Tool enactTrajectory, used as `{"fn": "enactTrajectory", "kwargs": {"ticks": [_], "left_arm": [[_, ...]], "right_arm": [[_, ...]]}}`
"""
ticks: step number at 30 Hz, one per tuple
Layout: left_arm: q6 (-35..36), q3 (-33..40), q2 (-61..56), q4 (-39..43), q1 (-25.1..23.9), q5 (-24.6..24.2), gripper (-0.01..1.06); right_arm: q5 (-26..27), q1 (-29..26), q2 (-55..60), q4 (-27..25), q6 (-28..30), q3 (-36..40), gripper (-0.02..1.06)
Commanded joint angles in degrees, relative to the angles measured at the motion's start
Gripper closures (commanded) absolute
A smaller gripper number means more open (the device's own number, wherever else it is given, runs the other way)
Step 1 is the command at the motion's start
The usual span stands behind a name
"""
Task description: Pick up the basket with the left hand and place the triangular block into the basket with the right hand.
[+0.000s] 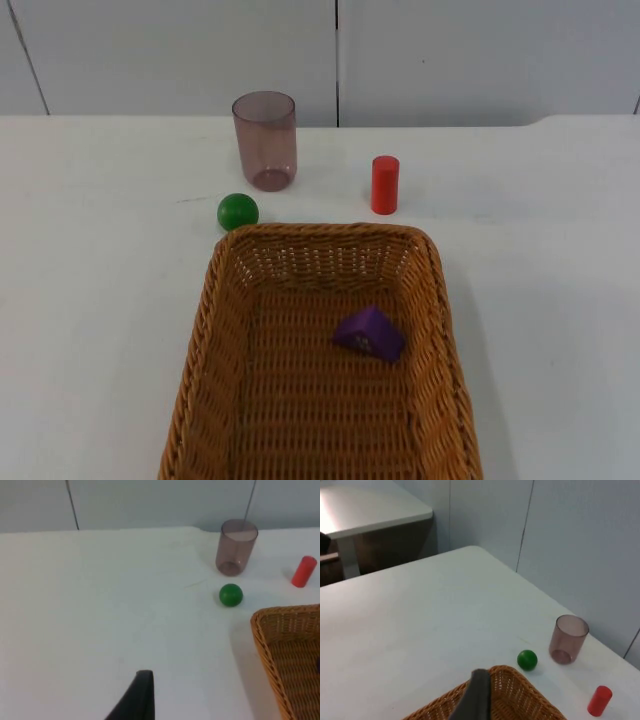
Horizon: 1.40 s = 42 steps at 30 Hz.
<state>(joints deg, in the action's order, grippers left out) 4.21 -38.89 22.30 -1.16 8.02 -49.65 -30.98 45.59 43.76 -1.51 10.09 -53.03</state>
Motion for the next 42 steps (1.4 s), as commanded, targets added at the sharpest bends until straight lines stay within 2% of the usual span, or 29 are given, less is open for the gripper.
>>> {"fn": "enactTrajectory", "kwargs": {"ticks": [1, 7, 13, 19, 24, 26, 33, 37, 42], "left_arm": [[1.24, -0.19, -1.88, 1.16, -0.12, -1.41, 0.00], [1.24, -0.19, -7.65, 0.57, -0.12, -4.20, 0.00], [1.24, -0.19, -11.89, 0.57, -0.12, -6.28, 0.00], [1.24, -0.19, -16.89, 1.16, -0.12, -6.95, 0.00], [1.24, -0.10, -20.80, 2.01, -0.12, -9.74, 0.00], [1.24, 0.22, -21.55, 2.16, -0.12, -10.16, 0.00], [1.24, 6.50, -22.30, 3.35, -0.12, -11.56, 0.00], [1.24, 10.00, -22.30, 3.35, -0.12, -11.50, 0.00], [1.24, 10.37, -22.30, 4.14, -0.12, -12.03, 0.00]], "right_arm": [[-0.57, 0.32, -1.83, 0.35, -0.14, 1.20, 0.24], [-0.67, 0.32, -8.65, 0.95, -0.83, 7.75, 0.24], [-1.73, 0.32, -13.62, 0.95, -2.13, 10.73, 0.24], [-7.47, 0.32, -18.02, 0.95, -2.13, 10.98, 0.24], [-13.03, 0.32, -20.85, 1.51, -3.25, 11.18, 0.24], [-13.33, 0.32, -21.44, 1.51, -3.25, 11.59, 0.24], [-13.83, 0.32, -27.67, 1.51, -4.50, 15.52, 0.24], [-17.30, 0.32, -31.74, 3.06, -6.27, 15.69, 0.24], [-19.35, 0.32, -34.86, 3.03, -7.10, 16.83, 0.24]]}}
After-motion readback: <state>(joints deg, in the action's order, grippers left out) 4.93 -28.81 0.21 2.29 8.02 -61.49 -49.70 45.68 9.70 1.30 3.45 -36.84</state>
